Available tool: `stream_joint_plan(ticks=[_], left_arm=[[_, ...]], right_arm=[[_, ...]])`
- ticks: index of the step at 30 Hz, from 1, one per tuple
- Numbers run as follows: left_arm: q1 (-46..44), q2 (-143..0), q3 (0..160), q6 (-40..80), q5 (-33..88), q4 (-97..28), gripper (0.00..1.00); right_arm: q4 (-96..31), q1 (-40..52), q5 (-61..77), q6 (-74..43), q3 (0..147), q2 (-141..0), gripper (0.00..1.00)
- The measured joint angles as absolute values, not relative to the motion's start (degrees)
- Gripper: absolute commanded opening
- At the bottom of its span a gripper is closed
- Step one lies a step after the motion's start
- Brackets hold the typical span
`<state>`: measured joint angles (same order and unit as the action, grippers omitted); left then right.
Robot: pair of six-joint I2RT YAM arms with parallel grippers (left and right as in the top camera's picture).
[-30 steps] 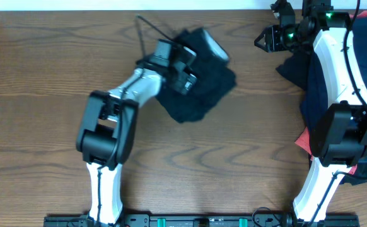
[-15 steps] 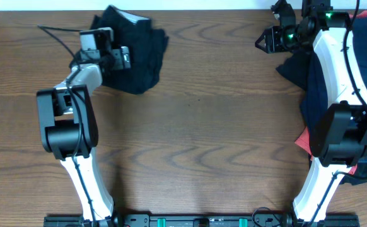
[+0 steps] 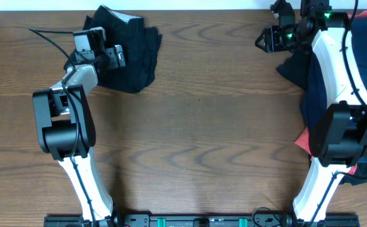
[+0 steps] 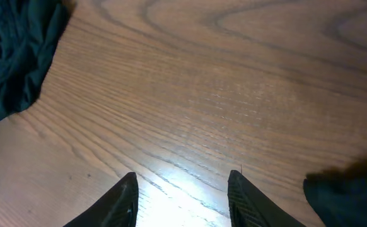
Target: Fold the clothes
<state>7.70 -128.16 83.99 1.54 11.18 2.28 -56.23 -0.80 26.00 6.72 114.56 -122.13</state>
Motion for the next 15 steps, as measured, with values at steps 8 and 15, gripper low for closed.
stream_joint_plan(ticks=[8,15], left_arm=[[7.7,-122.1,83.9,1.7,10.8,-1.7,0.98],[7.7,-105.9,84.0,1.8,10.3,-15.8,0.98]], right_arm=[[-52.8,-0.8,25.5,6.7,114.6,-122.1,0.57],[-51.2,-0.8,25.5,7.7,114.6,-122.1,0.67]])
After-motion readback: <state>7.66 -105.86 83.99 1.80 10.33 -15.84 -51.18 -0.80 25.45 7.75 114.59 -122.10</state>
